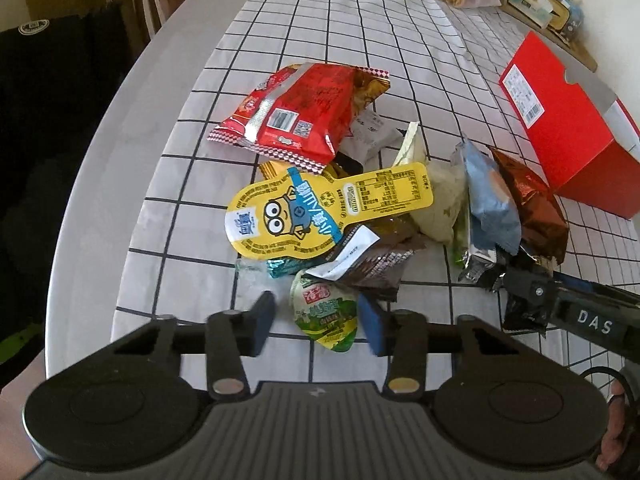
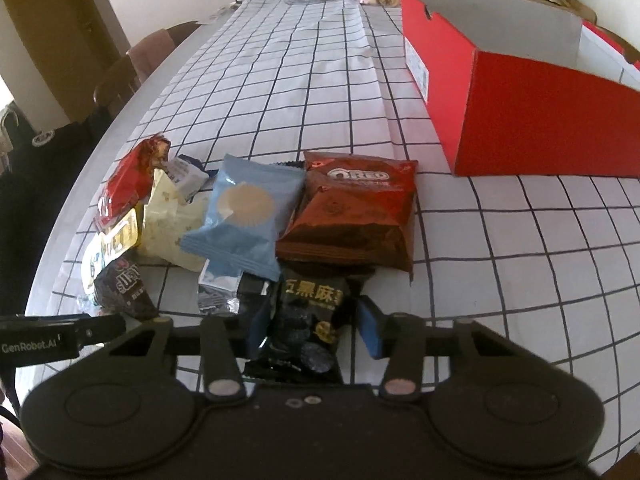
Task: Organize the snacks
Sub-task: 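Grasp the black snack pack with the right tool while the left tool grasps the green jelly cup, then carry the black pack and green jelly cup over the red box with both tools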
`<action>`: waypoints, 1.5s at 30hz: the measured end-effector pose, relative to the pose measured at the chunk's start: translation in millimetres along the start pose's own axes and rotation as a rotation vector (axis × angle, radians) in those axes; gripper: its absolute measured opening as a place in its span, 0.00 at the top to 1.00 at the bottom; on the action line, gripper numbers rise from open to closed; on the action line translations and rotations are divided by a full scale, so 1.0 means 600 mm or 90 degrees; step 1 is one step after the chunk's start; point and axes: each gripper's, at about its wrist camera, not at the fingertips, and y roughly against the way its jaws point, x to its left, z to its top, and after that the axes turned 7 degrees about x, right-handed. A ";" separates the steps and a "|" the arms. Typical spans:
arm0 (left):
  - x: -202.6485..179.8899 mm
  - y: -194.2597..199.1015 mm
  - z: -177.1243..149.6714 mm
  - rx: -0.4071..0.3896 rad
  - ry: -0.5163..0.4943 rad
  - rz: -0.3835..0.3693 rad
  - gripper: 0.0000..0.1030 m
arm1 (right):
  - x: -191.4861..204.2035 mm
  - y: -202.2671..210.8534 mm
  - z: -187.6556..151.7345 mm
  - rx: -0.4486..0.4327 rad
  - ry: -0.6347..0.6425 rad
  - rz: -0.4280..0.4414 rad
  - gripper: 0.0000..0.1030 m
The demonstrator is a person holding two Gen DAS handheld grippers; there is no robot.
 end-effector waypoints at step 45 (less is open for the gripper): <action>-0.103 0.203 0.028 -0.119 -0.026 -0.079 0.67 | -0.086 0.245 0.050 -0.144 0.039 0.053 0.73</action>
